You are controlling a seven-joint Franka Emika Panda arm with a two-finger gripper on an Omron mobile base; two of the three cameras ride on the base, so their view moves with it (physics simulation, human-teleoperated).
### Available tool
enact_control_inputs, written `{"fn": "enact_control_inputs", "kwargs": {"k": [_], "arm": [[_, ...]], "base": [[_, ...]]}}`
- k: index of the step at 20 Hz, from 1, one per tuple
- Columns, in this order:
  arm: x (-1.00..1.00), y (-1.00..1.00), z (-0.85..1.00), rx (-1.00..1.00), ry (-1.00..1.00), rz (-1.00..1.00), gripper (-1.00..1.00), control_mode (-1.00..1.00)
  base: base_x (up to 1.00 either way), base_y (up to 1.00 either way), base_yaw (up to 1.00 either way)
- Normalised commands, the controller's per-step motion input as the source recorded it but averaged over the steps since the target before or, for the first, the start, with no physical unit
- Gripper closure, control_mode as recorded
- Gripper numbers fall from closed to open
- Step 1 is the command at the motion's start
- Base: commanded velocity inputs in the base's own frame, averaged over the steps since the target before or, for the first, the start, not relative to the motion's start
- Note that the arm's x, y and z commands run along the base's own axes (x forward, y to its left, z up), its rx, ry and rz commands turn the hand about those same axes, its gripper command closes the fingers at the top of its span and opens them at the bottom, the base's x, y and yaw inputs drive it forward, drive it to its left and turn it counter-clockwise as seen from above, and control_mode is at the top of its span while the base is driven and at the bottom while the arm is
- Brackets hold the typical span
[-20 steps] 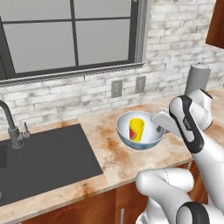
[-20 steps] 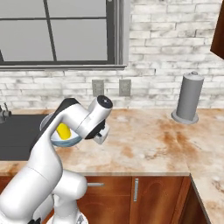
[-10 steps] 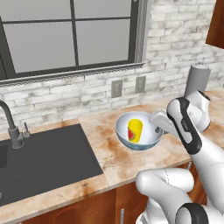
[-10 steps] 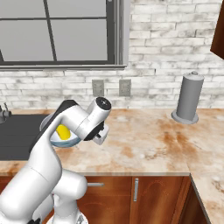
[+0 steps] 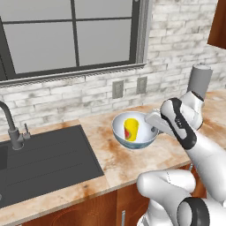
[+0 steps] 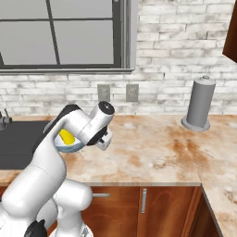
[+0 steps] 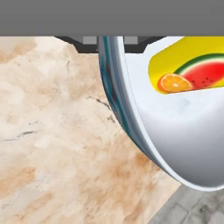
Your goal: Place the cup inside the bowl on the dining table and move the bowl to any counter.
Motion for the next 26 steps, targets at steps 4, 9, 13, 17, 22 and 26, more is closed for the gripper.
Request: {"fn": "enact_control_inputs", "kwargs": {"k": [4, 9, 13, 17, 22, 26], "arm": [[0.28, 0.17, 0.0, 0.0, 0.15, -0.01, 1.0, -1.0], [0.09, 0.11, 0.0, 0.06, 0.16, 0.0, 1.0, -1.0], [0.06, 0.0, -0.17, 0.06, 0.05, 0.01, 1.0, -1.0], [0.08, 0.0, -0.32, 0.0, -0.1, 0.0, 1.0, -1.0], [0.11, 0.02, -0.22, 0.0, -0.16, 0.0, 1.0, -1.0], [0.09, 0.06, -0.12, -0.03, -0.14, 0.0, 1.0, -1.0]], "base": [[0.0, 0.0, 0.0], [0.0, 0.0, 0.0], [0.0, 0.0, 0.0], [0.0, 0.0, 0.0], [0.0, 0.0, 0.0], [0.0, 0.0, 0.0]]}}
